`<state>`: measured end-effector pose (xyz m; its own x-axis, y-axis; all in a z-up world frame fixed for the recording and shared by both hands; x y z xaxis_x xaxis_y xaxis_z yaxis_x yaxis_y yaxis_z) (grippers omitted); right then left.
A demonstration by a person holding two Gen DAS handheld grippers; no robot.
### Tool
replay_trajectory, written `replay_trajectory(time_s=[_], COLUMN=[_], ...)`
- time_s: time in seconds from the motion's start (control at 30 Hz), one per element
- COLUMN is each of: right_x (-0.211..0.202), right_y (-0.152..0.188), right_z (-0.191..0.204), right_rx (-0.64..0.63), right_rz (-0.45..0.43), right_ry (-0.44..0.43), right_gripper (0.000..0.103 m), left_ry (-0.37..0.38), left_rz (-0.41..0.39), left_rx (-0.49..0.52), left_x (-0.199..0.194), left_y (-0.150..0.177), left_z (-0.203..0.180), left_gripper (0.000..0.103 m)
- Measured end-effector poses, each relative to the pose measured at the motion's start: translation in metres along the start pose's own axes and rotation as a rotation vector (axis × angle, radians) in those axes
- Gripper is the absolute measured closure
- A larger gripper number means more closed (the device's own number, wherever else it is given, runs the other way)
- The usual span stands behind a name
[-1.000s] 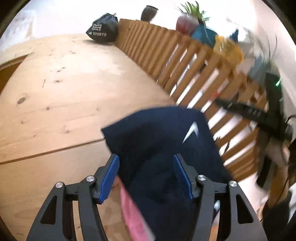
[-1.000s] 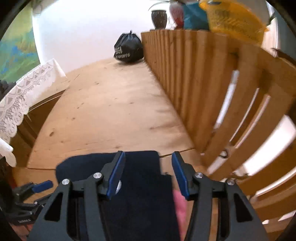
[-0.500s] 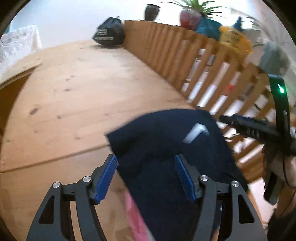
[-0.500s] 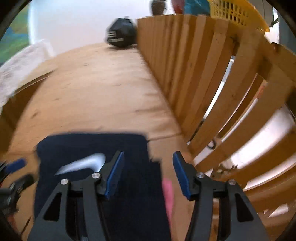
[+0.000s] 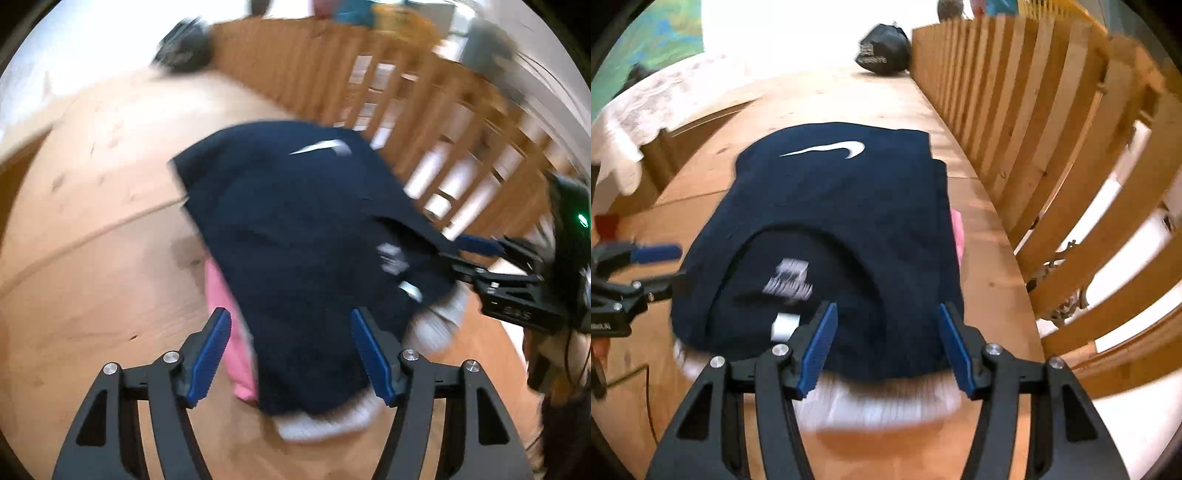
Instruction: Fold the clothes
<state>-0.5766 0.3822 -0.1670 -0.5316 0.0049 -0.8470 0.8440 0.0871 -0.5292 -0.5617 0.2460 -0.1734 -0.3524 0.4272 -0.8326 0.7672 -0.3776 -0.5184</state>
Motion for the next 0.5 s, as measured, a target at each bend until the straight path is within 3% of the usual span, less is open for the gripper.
replay_trajectory(time_s=[0.1,0.13,0.17,0.23,0.3,0.4,0.5], right_x=[0.023,0.023,0.023,0.015,-0.010,-0.064,-0.100], right_y=[0.016,0.016,0.016,0.018,0.018,0.030,0.054], right_z=[-0.009,-0.015,-0.022,-0.032,-0.036,-0.022,0.012], right_rx=[-0.030,-0.014,0.003,0.060,0.110,0.123,0.095], right_rz=[0.069,0.071,0.074,0.085,0.042,-0.088,-0.095], right_ry=[0.077,0.061,0.045,0.013,0.008,-0.011,-0.088], right_gripper=[0.046,0.046,0.040,0.039,0.039,0.037,0.037], left_ry=[-0.035,-0.053,-0.059,-0.023,-0.005,0.000,-0.005], left_rz=[0.099,0.137,0.157,0.159,0.116,0.011,-0.063], left_rx=[0.048,0.053,0.051,-0.015,-0.101,-0.117,-0.118], left_x=[0.025,0.036,0.044,0.039,0.012,-0.038,-0.074], left_y=[0.021,0.030,0.036,0.042,0.041,0.041,0.039], left_z=[-0.010,-0.006,-0.003,0.004,0.008,-0.003,-0.009], left_gripper=[0.034,0.032,0.022,0.022,0.032,0.030,0.029])
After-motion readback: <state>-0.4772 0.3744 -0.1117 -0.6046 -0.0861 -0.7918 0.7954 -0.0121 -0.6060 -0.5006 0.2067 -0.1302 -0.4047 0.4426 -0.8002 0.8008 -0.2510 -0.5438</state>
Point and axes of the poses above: each gripper's, at about its wrist camera, not at the fingertips, and x roughly the way its jaws point, z to its left, y to its underside, the point moved 10 cm from there along x, roughly the way its jaws point, and after that the axes turned 5 degrees about z, right-handed, at the moved point
